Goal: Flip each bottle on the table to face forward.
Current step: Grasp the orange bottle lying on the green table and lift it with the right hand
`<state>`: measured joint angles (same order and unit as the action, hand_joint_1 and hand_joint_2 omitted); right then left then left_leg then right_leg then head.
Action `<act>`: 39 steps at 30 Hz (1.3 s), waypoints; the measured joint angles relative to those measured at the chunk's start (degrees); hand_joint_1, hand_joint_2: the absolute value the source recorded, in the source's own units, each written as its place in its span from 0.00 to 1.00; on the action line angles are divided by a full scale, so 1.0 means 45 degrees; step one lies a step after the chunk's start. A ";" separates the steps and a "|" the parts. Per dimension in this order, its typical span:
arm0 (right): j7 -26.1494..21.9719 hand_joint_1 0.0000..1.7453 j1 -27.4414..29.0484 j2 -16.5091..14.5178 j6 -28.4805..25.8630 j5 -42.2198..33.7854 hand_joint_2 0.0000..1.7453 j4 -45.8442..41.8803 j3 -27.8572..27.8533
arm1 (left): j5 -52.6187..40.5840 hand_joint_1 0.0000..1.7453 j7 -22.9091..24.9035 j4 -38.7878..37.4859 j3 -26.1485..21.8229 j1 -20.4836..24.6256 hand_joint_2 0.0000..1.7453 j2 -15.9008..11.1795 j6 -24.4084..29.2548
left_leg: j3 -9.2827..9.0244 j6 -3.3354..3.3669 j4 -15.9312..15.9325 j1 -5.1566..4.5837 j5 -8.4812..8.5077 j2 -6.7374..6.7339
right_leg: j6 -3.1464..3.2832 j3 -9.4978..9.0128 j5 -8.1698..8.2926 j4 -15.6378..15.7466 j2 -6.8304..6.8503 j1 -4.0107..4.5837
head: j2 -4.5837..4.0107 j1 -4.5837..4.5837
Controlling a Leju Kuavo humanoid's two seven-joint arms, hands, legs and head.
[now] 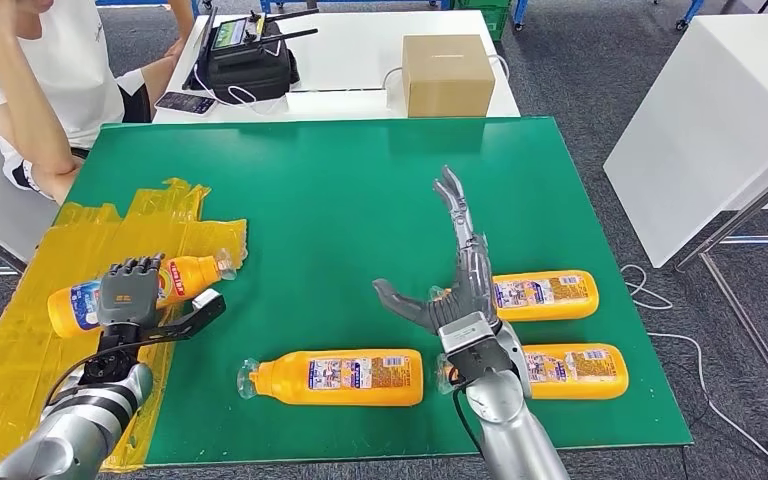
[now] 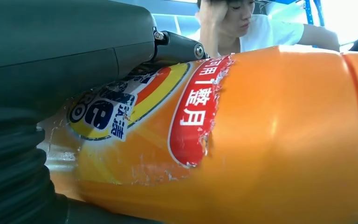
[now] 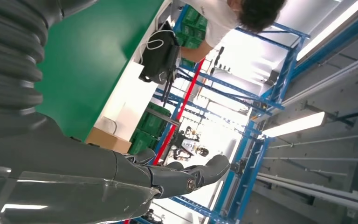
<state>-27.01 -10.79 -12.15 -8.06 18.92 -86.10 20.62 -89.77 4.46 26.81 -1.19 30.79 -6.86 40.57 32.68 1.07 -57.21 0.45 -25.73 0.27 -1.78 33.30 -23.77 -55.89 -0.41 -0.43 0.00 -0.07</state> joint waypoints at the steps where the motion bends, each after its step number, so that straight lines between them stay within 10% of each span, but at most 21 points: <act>1: -0.0001 0.00 -0.0012 0.0000 0.0007 -0.0016 1.00 0.0044 0.0017 | 0.0004 0.21 -0.0005 -0.0137 -0.0043 0.0048 1.00 0.0000 0.0004 | -0.0007 0.0000 0.0000 0.0000 0.0000 0.0000 | 0.0000 -0.0006 0.0000 0.0000 0.0000 0.0000 | 0.0000 0.0000; 2: -0.0001 0.00 -0.0023 0.0000 0.0015 -0.0033 1.00 0.0089 0.0034 | 0.0006 0.00 0.0001 -0.0255 -0.0089 0.0082 1.00 0.0000 0.0007 | -0.0015 0.0000 0.0000 0.0000 -0.0001 0.0000 | 0.0000 -0.0012 0.0000 0.0000 -0.0001 0.0000 | 0.0000 -0.0001; 29: 0.0005 0.00 -0.0217 0.0000 0.0079 -0.0114 1.00 0.0680 0.0284 | 0.0473 0.00 -0.0597 -0.0691 -0.1094 0.0189 1.00 0.0166 0.0015 | -0.0062 -0.0003 0.0001 0.0002 0.0000 -0.0006 | 0.0003 -0.0033 -0.0001 -0.0034 -0.0005 0.0001 | 0.0000 -0.0004; 33: 0.0024 0.00 -0.0209 0.0000 0.0058 -0.0113 1.00 0.0694 0.0284 | 0.1566 0.00 -0.2184 -0.0632 -0.1635 0.0148 1.00 0.0341 0.0013 | -0.0064 -0.0004 0.0000 0.0001 0.0001 -0.0005 | 0.0003 -0.0031 -0.0002 -0.0033 -0.0003 0.0002 | 0.0000 -0.0005; 39: 0.0101 0.00 -0.0037 0.0027 -0.0100 0.0117 1.00 0.0680 0.0272 | 0.5443 0.00 -0.7707 -0.0485 -0.3059 0.0042 1.00 0.1262 -0.0919 | -0.0048 -0.0003 -0.0005 -0.0003 0.0002 0.0005 | 0.0002 -0.0021 -0.0002 -0.0028 0.0004 -0.0006 | 0.0000 0.0000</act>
<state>-26.56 -10.96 -12.03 -8.51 19.44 -83.04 21.85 -65.28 -30.22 24.62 -14.95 30.98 -1.18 36.43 32.46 1.05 -57.23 0.44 -25.72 0.30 -1.77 33.20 -23.78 -56.02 -0.39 -0.45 0.00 -0.07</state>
